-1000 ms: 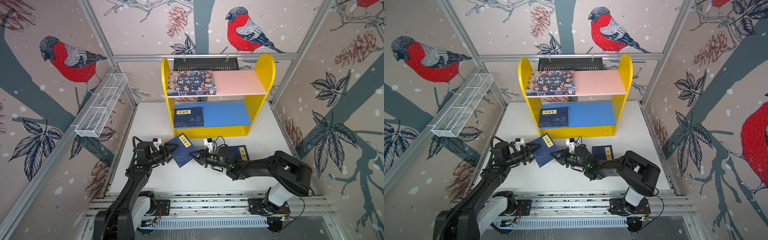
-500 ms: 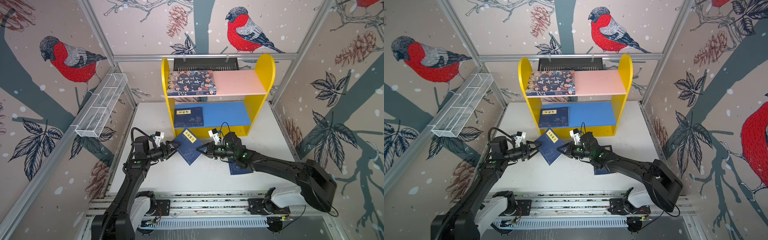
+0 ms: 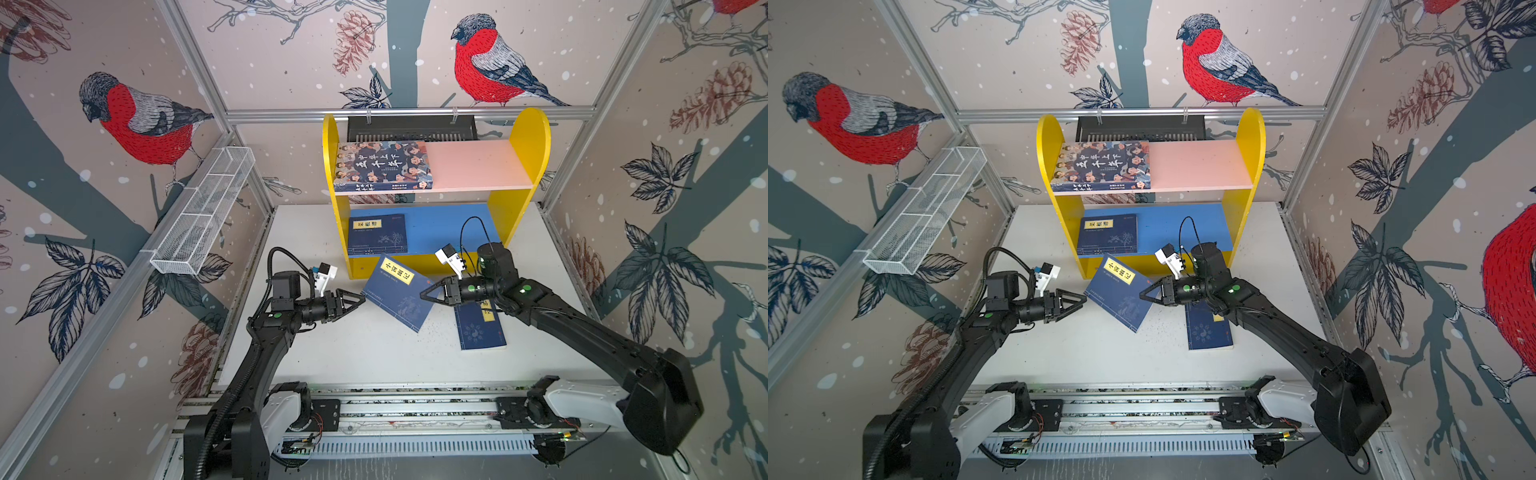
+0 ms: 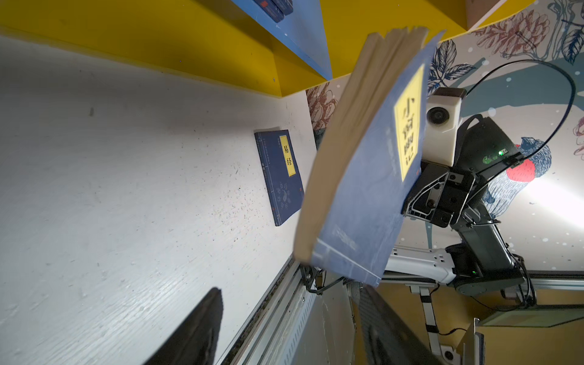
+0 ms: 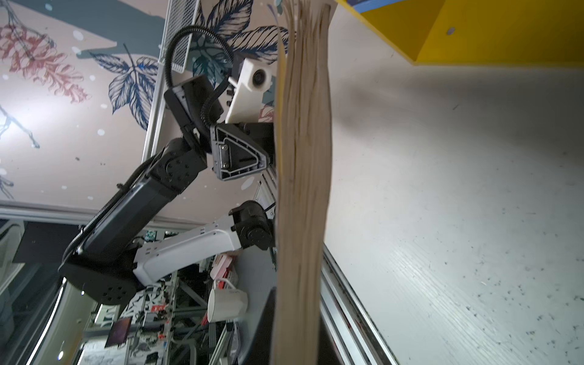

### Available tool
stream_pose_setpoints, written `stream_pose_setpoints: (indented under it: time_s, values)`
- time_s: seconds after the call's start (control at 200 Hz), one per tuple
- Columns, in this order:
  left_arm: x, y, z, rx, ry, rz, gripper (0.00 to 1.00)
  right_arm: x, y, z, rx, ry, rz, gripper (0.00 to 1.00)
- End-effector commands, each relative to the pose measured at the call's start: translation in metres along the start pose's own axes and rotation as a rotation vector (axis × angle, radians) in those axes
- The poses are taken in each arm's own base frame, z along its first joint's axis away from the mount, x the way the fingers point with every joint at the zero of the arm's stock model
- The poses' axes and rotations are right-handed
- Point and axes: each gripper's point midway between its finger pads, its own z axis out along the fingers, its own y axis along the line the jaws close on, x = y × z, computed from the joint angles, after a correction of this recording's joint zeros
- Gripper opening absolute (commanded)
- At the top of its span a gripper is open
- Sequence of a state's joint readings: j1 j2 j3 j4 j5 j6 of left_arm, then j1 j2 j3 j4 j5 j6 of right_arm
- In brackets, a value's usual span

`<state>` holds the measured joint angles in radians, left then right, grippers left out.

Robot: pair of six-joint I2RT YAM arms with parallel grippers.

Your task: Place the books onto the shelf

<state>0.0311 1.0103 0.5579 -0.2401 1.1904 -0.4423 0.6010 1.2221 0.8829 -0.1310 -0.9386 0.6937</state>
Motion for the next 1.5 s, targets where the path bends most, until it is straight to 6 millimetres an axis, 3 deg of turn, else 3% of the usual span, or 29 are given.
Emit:
stream_pose_setpoints:
  time_s: [0.0, 0.105, 0.265, 0.54, 0.595, 0.751, 0.886, 0.921, 0.991, 1.101, 1.236, 1.496]
  values:
    - [0.002, -0.015, -0.001, 0.081, 0.029, 0.075, 0.69, 0.023, 0.015, -0.004, -0.090, 0.113, -0.066, 0.01]
    - [0.007, -0.031, -0.004, 0.155, 0.053, 0.097, 0.69, 0.026, 0.019, -0.004, -0.102, 0.134, -0.077, 0.01]
    - [0.012, -0.034, -0.004, 0.181, 0.063, 0.105, 0.69, 0.029, 0.035, -0.003, -0.152, 0.156, -0.107, 0.01]
    - [0.027, -0.053, 0.001, 0.276, 0.153, 0.101, 0.69, 0.042, 0.042, 0.012, -0.171, 0.214, -0.128, 0.01]
    - [0.032, -0.058, 0.004, 0.292, 0.178, 0.104, 0.67, 0.044, 0.035, 0.019, -0.163, 0.236, -0.114, 0.01]
    - [0.036, -0.061, 0.006, 0.304, 0.200, 0.101, 0.48, 0.041, 0.029, 0.024, -0.154, 0.251, -0.117, 0.01]
    - [0.036, -0.065, 0.005, 0.316, 0.208, 0.094, 0.21, 0.034, 0.022, 0.024, -0.137, 0.249, -0.118, 0.02]
    - [0.035, -0.066, 0.004, 0.314, 0.207, 0.093, 0.14, 0.032, 0.019, 0.024, -0.131, 0.244, -0.115, 0.06]
    - [0.032, -0.066, 0.005, 0.302, 0.198, 0.096, 0.00, 0.027, 0.014, 0.024, -0.117, 0.228, -0.107, 0.26]
    - [0.022, -0.065, 0.007, 0.268, 0.165, 0.106, 0.00, 0.016, 0.003, 0.022, -0.080, 0.172, -0.085, 0.48]
    - [0.005, -0.070, 0.008, 0.252, 0.120, 0.109, 0.00, 0.000, -0.006, 0.009, -0.077, 0.047, -0.043, 0.56]
    - [-0.027, -0.084, 0.008, 0.284, 0.013, 0.065, 0.00, -0.002, 0.000, 0.006, -0.159, -0.094, 0.002, 0.63]
